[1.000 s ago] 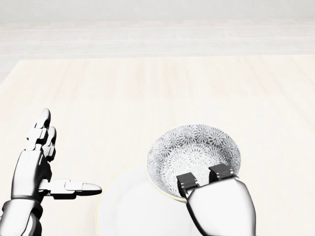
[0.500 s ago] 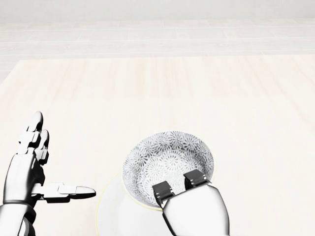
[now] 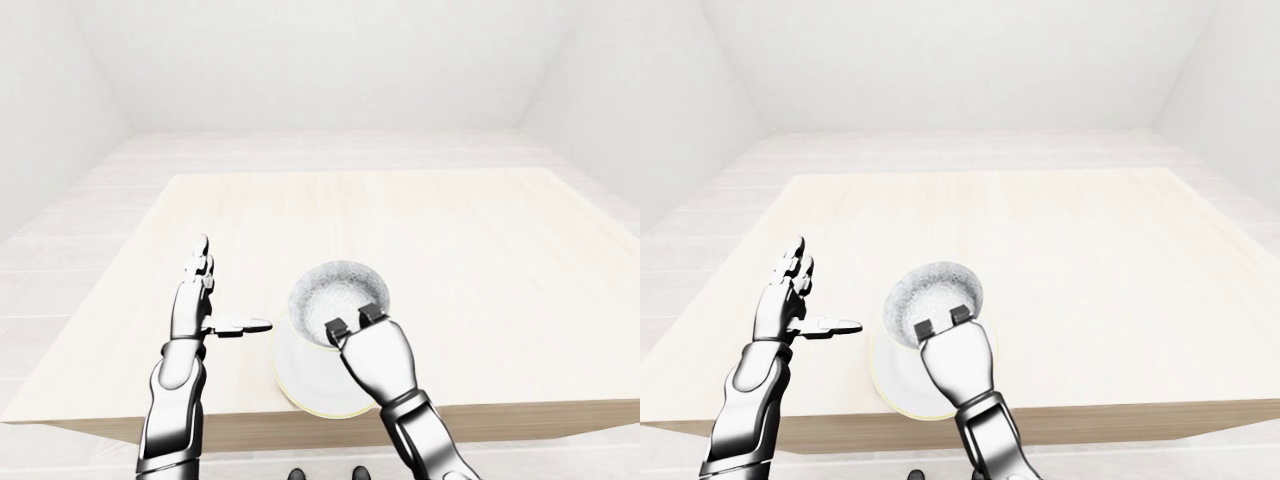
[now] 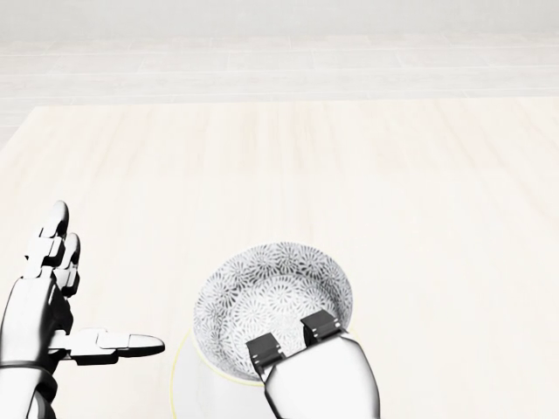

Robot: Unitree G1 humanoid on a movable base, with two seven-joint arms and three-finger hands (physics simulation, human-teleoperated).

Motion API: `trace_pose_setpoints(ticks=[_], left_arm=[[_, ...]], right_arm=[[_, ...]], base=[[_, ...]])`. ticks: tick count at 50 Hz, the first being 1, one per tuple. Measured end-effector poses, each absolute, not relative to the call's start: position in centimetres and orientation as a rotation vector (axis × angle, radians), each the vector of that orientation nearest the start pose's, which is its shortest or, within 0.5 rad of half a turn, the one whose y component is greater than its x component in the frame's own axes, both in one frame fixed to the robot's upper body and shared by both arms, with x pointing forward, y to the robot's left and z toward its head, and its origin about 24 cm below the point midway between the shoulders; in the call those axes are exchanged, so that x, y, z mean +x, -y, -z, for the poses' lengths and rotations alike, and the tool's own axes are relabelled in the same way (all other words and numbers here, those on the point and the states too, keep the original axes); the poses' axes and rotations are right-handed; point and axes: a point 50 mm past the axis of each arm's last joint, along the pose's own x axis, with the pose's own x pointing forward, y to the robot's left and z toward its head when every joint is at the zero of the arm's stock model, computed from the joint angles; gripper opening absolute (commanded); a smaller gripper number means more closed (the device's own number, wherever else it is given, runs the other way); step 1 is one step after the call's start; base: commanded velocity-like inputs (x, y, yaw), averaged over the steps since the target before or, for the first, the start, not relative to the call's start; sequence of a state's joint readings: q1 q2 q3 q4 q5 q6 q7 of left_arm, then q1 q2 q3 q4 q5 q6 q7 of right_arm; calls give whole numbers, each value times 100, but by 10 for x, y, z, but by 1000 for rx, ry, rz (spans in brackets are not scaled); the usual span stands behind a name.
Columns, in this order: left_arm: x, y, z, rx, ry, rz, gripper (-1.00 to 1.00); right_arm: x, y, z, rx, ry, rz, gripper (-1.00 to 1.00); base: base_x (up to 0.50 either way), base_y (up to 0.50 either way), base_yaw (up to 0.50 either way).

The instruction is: Put the bowl on the plate.

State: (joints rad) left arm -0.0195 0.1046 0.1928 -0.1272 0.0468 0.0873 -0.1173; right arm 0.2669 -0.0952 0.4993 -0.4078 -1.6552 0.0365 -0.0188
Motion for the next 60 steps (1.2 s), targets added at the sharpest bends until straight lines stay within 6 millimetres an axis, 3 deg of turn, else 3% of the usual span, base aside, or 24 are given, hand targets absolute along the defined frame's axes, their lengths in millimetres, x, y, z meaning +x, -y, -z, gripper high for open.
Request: trace_pose_setpoints(ticks=[18, 60], left_arm=[[254, -208, -72, 153, 52, -74, 100], [254, -208, -75, 162, 63, -72, 100]], right_arm=[[173, 54, -68, -1541, 444, -215, -25], [167, 54, -43, -1492, 404, -260, -25]], base=[[0, 0, 0], [0, 0, 0]])
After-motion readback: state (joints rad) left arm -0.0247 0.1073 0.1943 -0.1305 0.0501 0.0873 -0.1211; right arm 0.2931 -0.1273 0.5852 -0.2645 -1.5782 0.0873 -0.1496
